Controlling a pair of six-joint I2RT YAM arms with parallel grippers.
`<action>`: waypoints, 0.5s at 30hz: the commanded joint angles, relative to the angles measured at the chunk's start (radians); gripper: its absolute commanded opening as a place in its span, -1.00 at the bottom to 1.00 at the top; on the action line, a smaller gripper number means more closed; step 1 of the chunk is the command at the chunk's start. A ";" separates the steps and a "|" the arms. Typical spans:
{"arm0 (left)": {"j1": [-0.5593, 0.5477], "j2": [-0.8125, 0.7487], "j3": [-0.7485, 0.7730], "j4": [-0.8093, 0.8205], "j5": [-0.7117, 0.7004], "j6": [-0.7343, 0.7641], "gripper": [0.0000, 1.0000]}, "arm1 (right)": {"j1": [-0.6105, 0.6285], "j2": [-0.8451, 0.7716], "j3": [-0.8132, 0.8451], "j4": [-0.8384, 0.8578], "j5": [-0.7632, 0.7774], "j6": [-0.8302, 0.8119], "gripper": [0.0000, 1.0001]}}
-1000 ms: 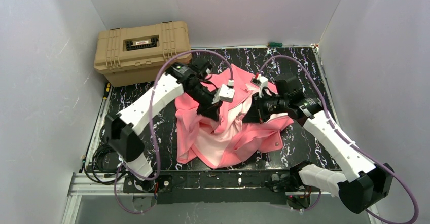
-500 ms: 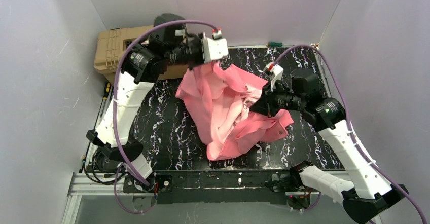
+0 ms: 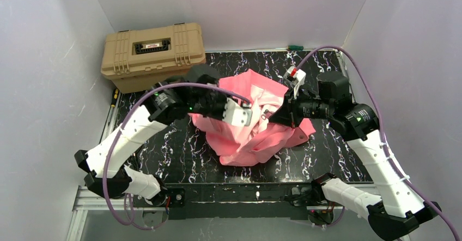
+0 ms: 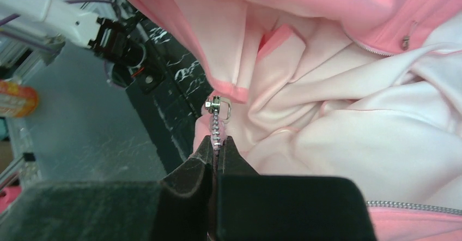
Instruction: Zip up the jacket
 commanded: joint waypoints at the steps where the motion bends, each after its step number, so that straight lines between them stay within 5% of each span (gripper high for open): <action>1: -0.053 -0.020 -0.058 -0.080 0.129 -0.058 -1.00 | 0.012 -0.008 -0.002 -0.068 -0.157 -0.028 -0.97; 8: -0.054 0.088 0.072 -0.147 0.137 -0.037 -1.00 | 0.079 0.094 0.045 -0.164 -0.169 -0.055 -0.97; 15: -0.056 0.145 0.148 -0.154 0.118 -0.149 -1.00 | 0.258 0.201 0.129 -0.163 0.007 -0.074 -0.97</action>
